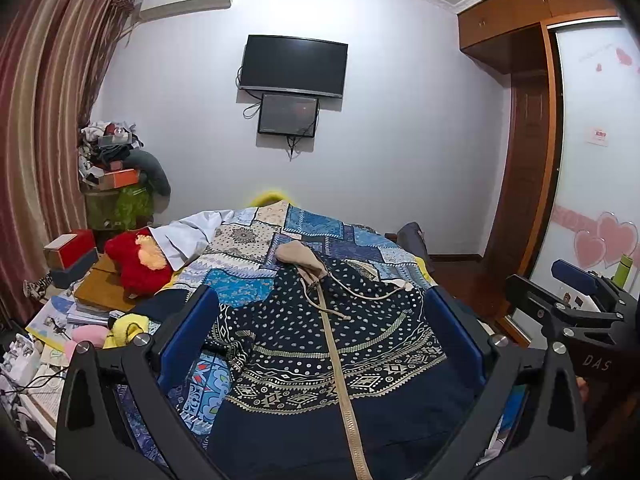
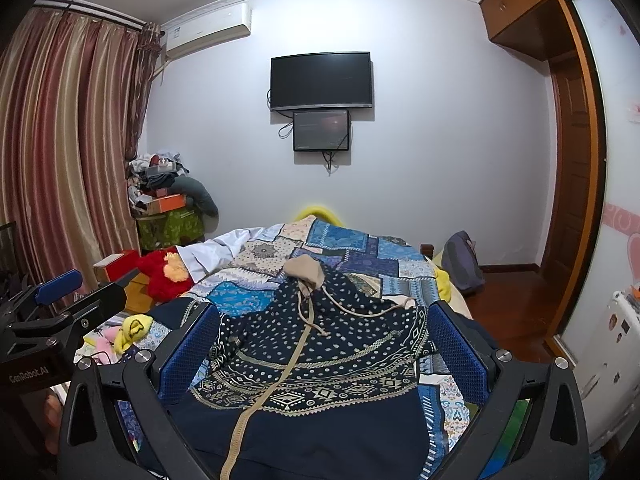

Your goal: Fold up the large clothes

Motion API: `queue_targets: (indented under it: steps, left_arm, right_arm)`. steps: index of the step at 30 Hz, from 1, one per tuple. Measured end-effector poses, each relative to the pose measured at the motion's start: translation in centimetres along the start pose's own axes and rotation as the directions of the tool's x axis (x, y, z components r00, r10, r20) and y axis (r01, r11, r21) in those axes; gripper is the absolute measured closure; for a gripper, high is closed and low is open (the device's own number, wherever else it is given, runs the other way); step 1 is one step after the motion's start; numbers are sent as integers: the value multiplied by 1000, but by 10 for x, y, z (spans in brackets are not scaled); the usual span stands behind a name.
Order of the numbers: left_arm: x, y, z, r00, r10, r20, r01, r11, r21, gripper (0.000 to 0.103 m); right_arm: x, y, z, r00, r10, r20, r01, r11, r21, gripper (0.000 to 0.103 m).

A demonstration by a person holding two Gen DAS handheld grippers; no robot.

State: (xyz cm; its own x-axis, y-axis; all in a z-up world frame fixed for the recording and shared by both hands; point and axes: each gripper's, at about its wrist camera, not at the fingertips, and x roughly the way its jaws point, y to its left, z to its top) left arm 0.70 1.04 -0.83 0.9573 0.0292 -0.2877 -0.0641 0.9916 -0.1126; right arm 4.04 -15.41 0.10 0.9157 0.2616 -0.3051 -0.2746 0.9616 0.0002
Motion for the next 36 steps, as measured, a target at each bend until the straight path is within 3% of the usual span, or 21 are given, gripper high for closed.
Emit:
queue_targets:
  steps: [36]
  left_arm:
    - [1,-2,0,1000,-6,-1,6,1000,2,0]
  right_arm:
    - [1,-1,1,1000,-3,-1,3,1000,0,0]
